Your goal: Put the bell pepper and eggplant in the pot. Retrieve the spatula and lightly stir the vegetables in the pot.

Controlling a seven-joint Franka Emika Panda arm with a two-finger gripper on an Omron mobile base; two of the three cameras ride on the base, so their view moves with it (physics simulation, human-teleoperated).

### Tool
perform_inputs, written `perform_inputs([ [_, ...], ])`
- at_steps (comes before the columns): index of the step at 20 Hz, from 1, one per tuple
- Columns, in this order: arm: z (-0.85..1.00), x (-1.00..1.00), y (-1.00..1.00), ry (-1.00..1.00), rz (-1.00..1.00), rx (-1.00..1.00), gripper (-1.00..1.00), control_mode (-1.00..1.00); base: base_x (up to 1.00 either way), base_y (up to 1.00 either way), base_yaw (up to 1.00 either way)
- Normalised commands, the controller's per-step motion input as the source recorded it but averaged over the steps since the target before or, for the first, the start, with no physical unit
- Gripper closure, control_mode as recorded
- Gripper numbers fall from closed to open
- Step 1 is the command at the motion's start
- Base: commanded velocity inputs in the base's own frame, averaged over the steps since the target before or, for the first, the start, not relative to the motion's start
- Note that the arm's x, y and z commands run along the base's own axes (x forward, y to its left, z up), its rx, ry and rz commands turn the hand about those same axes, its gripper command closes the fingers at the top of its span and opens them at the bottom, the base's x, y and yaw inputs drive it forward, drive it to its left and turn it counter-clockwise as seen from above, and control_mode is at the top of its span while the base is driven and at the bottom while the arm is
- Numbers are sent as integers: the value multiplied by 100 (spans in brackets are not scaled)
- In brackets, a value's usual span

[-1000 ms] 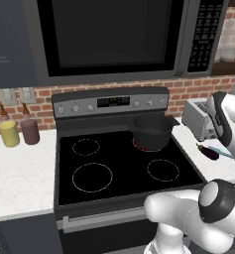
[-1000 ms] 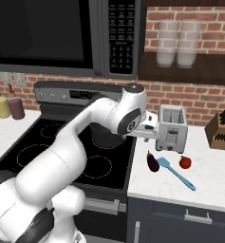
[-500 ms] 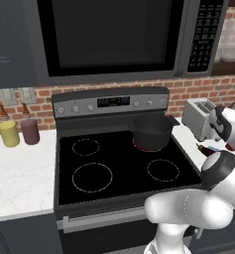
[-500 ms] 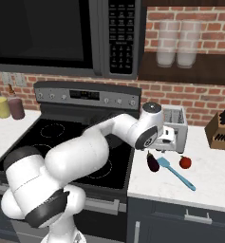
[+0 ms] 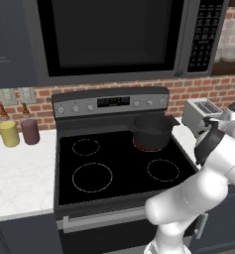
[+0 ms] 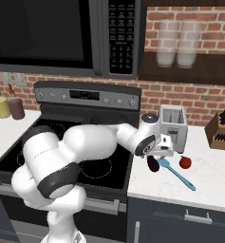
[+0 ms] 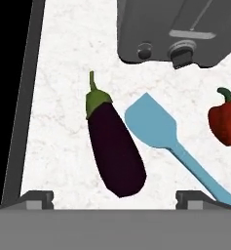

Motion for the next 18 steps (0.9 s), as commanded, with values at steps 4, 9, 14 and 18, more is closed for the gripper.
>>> perform_inputs([
  [4, -49, 7, 3, 8, 8, 0, -100, -100, 0, 0, 0],
  [9, -38, 0, 0, 2, 8, 0, -100, -100, 0, 0, 0],
  [14, -24, 0, 0, 0, 8, 0, -100, -100, 0, 0, 0],
  [18, -18, 13, 0, 0, 7, 0, -100, -100, 0, 0, 0],
])
